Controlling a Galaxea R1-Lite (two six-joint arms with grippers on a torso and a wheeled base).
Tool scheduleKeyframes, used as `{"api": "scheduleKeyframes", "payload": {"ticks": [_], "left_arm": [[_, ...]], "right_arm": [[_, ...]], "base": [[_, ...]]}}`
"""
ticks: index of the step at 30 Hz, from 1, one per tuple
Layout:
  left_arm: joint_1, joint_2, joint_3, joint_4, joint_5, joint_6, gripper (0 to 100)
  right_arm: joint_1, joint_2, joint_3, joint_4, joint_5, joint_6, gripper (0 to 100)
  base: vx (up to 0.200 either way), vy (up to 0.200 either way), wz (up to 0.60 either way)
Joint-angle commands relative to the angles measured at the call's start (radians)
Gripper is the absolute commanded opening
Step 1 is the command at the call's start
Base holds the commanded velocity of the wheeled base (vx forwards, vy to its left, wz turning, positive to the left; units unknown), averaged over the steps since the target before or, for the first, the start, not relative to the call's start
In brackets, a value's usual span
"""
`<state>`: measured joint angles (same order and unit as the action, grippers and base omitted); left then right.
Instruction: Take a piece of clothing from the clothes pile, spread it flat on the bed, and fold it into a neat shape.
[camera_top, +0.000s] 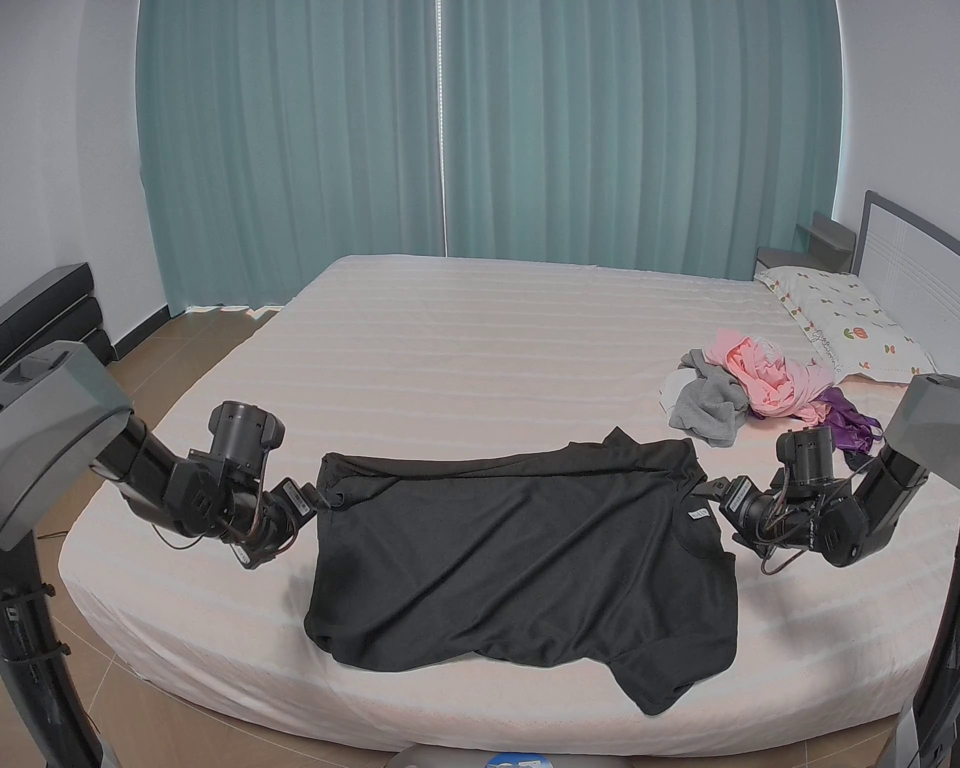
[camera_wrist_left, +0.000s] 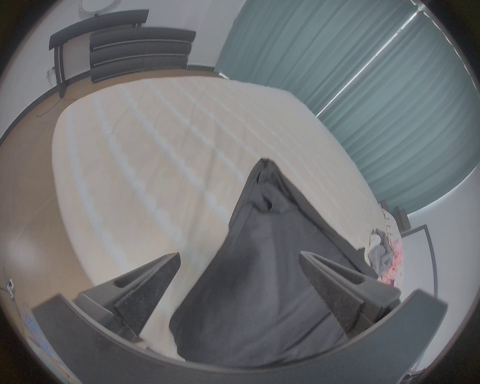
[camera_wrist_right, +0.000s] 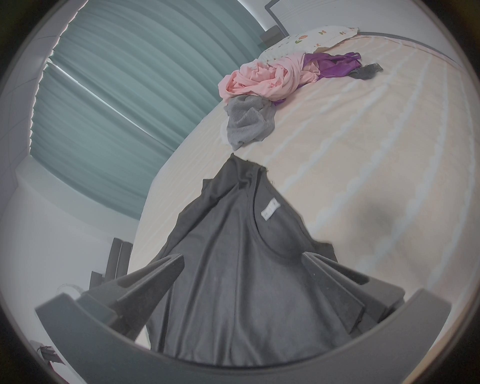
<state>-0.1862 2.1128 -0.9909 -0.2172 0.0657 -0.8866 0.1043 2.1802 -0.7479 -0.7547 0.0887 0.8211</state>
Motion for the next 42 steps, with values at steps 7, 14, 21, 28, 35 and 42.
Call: {"api": "scheduleKeyframes", "payload": {"ticks": [7, 14, 21, 28, 35, 42], "left_arm": [[-0.061, -0.192, 0.319, -0.093, -0.096, -0.098, 100], [-0.087, -0.181, 0.357, -0.152, -0.103, -0.16, 100], [-0.113, -0.045, 0.4, -0.301, -0.069, -0.157, 100], [-0.144, 0.067, 0.39, -0.398, 0.034, -0.149, 100], [-0.144, 0.085, 0.397, -0.464, 0.069, -0.152, 100], [-0.127, 0.058, 0.417, -0.464, 0.055, -0.157, 100]], "right_arm": [[0.066, -0.105, 0.314, -0.189, 0.037, 0.016, 100], [0.066, -0.088, 0.334, -0.25, 0.08, 0.147, 100], [0.066, -0.068, 0.364, -0.252, 0.089, 0.147, 100], [0.074, -0.051, 0.374, -0.252, 0.086, 0.133, 100], [0.132, 0.015, 0.404, -0.253, 0.003, 0.052, 100], [0.17, 0.009, 0.418, -0.252, -0.069, -0.008, 100]], "base": [[-0.086, 0.0, 0.0], [-0.171, 0.0, 0.0], [0.0, 0.0, 0.0], [0.0, 0.0, 0.0], [0.0, 0.0, 0.0], [0.0, 0.0, 0.0]]}}
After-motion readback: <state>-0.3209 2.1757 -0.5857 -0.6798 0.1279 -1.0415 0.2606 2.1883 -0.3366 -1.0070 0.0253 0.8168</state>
